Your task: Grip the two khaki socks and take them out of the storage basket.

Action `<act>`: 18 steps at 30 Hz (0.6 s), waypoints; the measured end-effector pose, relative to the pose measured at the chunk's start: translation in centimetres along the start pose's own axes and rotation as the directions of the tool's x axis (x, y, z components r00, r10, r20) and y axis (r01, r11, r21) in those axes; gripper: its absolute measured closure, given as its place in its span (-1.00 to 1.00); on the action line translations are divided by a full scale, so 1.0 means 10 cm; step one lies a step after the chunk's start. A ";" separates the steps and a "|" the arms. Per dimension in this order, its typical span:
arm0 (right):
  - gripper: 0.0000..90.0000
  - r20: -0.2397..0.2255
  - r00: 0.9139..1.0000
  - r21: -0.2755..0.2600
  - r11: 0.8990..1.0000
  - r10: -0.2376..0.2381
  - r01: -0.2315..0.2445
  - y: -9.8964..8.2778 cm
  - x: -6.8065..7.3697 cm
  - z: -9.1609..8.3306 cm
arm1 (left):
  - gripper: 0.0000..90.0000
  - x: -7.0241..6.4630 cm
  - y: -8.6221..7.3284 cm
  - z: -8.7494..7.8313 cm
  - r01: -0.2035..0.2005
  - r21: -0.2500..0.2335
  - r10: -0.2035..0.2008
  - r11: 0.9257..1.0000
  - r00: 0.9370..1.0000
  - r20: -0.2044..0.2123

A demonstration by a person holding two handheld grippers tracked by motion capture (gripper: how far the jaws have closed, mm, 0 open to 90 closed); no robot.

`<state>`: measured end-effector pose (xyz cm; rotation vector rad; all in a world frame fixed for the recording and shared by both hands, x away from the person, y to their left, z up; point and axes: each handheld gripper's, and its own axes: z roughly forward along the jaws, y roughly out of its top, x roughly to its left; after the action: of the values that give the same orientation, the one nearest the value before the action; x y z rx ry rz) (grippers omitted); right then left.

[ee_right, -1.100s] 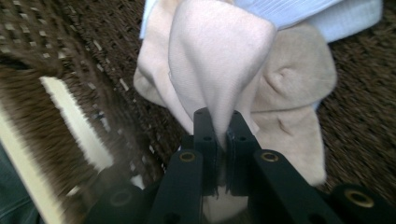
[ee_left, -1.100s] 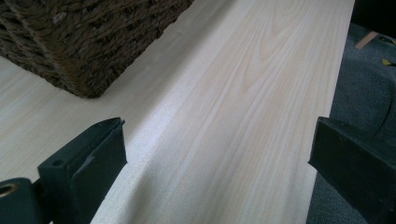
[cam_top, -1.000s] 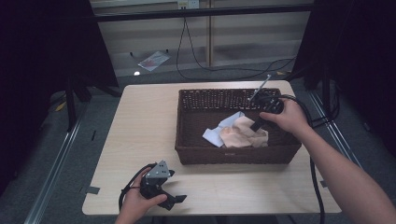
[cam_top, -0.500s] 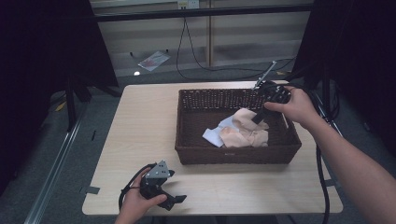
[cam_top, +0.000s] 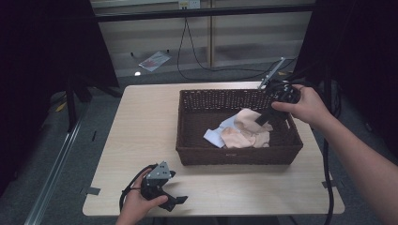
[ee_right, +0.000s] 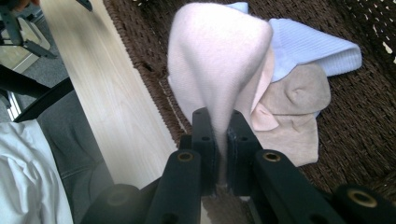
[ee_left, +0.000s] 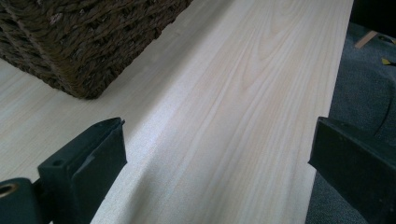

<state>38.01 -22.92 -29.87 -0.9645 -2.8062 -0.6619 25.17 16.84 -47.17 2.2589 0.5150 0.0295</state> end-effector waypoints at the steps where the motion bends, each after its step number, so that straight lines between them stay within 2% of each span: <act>1: 0.86 -0.004 1.000 -0.001 1.000 -0.005 0.005 0.00 0.02 -0.01 | -0.93 0.00 0.00 0.00 -0.002 0.001 0.002 1.000 1.000 0.000; 2: 0.86 -0.005 1.000 -0.006 1.000 -0.006 0.006 -0.01 0.05 -0.02 | -0.93 0.00 0.00 0.01 0.000 -0.011 0.000 1.000 1.000 0.004; 8: 0.86 -0.021 0.999 0.006 1.000 -0.025 0.025 -0.03 0.14 -0.05 | -0.93 -0.01 0.00 0.01 0.003 -0.014 -0.003 1.000 1.000 0.003; 16: 0.84 -0.055 0.996 -0.026 0.998 -0.067 0.066 -0.09 0.26 -0.08 | -0.93 -0.01 0.00 0.00 -0.001 -0.007 0.001 1.000 1.000 -0.001; 18: 0.86 -0.060 0.996 -0.026 0.998 -0.064 0.063 -0.12 0.29 -0.07 | -0.93 -0.01 0.00 0.01 -0.001 -0.006 0.001 1.000 1.000 0.000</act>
<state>35.00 -22.46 -29.00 -0.8468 -2.7921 -0.7221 25.10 16.77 -47.20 2.2531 0.5129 0.0314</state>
